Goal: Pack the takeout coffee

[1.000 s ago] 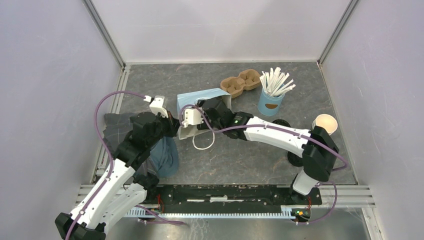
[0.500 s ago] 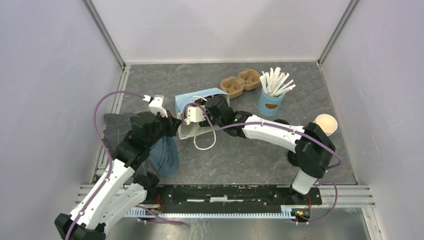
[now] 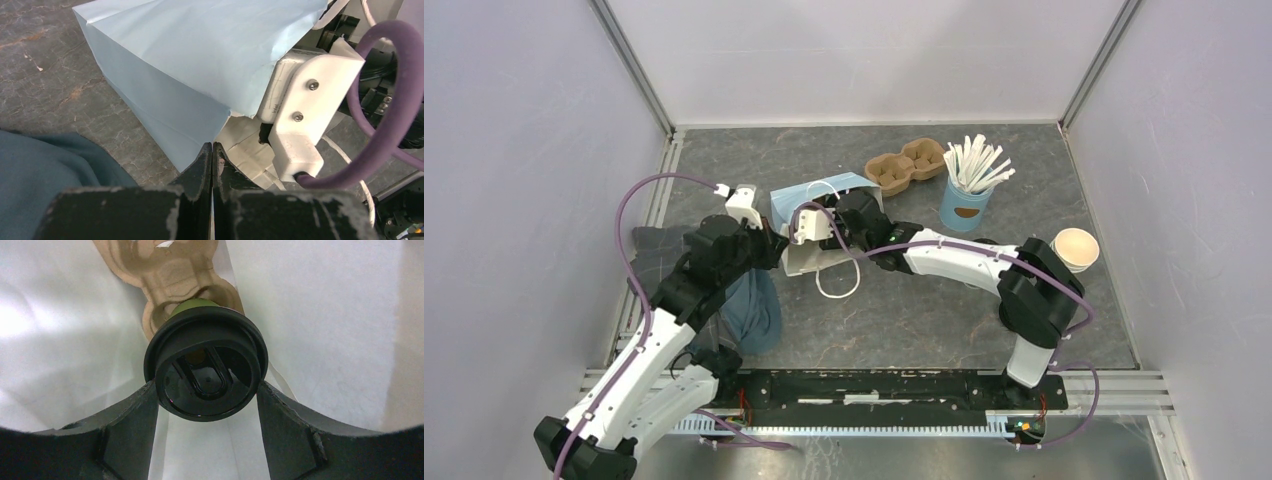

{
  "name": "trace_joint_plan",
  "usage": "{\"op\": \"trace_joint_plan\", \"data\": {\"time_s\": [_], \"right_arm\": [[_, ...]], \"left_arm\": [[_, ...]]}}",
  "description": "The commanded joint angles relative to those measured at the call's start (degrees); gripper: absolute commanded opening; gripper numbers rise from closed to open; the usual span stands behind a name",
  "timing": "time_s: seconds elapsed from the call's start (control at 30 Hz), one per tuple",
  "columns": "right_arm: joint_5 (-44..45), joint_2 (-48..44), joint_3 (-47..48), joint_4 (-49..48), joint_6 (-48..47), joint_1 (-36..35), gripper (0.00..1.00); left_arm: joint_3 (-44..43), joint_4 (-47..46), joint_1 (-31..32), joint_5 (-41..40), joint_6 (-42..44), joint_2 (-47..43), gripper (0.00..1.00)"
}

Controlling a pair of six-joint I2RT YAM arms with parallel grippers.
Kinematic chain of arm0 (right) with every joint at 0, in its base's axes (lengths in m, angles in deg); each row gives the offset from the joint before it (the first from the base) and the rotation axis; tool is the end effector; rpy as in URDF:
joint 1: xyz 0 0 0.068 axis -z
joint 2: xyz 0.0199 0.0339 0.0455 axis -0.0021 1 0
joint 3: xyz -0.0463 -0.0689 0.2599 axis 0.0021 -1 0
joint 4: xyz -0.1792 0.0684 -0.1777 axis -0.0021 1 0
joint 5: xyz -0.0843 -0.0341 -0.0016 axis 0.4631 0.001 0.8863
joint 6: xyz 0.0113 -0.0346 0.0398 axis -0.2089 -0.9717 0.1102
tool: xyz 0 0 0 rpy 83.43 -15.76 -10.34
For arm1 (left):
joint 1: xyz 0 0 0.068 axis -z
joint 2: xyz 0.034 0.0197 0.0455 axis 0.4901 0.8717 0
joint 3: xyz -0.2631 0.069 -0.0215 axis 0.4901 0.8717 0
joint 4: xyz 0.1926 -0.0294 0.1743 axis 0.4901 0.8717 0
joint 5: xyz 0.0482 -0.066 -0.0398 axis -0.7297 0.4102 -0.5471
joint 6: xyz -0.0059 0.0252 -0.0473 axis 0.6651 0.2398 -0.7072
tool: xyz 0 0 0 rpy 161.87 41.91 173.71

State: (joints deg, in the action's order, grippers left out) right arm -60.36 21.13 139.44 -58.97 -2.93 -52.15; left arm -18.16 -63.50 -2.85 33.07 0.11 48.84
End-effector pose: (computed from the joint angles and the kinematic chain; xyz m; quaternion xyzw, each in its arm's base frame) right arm 0.2558 0.3145 0.2447 -0.6266 0.5916 -0.1107 0.4951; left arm 0.1576 -0.0791 0.3097 0.0505 0.8372 -0.2202 0.4981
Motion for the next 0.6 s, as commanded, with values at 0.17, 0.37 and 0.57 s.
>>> {"op": "trace_joint_plan", "data": {"time_s": [0.17, 0.37, 0.57], "right_arm": [[-2.6, 2.0, -0.6, -3.4, 3.0, 0.9, 0.50], [-3.2, 1.5, 1.0, 2.1, 6.3, 0.8, 0.49], [-4.0, -1.3, 1.2, 9.8, 9.6, 0.4, 0.50]], "left_arm": [[-6.0, 3.1, 0.2, 2.4, -2.7, 1.8, 0.02], [-9.5, 5.2, 0.2, 4.3, -3.9, 3.2, 0.02], [-13.7, 9.7, 0.2, 7.8, -4.4, 5.3, 0.02]]}}
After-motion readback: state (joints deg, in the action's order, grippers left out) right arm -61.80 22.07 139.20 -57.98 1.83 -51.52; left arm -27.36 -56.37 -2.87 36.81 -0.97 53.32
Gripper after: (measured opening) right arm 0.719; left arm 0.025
